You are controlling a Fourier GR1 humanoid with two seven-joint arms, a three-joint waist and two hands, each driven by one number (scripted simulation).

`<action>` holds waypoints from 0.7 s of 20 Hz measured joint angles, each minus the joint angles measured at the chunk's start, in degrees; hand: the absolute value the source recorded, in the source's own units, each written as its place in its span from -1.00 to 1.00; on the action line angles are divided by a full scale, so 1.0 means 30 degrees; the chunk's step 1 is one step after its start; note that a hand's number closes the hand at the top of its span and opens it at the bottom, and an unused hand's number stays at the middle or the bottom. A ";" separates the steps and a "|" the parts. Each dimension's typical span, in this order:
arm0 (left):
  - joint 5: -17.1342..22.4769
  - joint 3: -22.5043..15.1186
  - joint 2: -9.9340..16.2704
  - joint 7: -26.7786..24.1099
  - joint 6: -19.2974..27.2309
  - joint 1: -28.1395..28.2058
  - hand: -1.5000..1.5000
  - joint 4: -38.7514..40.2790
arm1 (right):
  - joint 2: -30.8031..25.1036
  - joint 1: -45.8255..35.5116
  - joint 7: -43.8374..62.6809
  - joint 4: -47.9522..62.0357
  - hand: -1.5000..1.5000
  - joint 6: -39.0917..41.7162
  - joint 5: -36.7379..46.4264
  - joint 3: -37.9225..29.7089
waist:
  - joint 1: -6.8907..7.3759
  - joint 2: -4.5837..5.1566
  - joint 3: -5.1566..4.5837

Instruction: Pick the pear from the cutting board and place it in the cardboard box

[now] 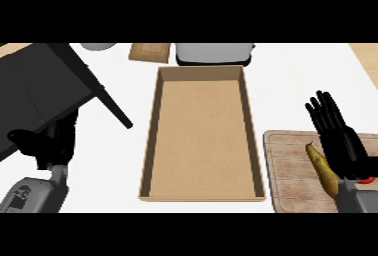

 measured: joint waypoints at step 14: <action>-0.3188 -0.0678 0.3936 0.1362 -0.0474 0.1017 0.00 0.2524 | -0.8256 -0.0370 -0.7047 0.0538 -1.00 0.7841 0.6261 0.1881 | 0.0242 0.0526 -0.0378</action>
